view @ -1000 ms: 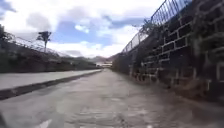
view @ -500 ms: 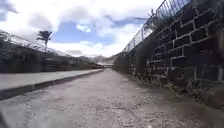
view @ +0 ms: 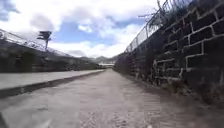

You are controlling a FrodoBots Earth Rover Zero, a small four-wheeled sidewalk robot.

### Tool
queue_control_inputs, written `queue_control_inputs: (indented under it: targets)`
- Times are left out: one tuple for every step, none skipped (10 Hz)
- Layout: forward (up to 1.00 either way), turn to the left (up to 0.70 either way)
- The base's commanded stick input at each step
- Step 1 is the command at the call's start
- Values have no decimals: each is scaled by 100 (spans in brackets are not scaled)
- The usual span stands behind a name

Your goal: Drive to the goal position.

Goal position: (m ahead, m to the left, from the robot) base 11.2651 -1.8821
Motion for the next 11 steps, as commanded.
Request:
queue_control_inputs:
  targets:
    - [100,0]
    - [100,0]
    - [100,0]
    - [100,0]
    - [100,0]
    - [100,0]
    - [100,0]
    - [100,0]
    - [100,0]
    - [100,0]
    - [100,0]
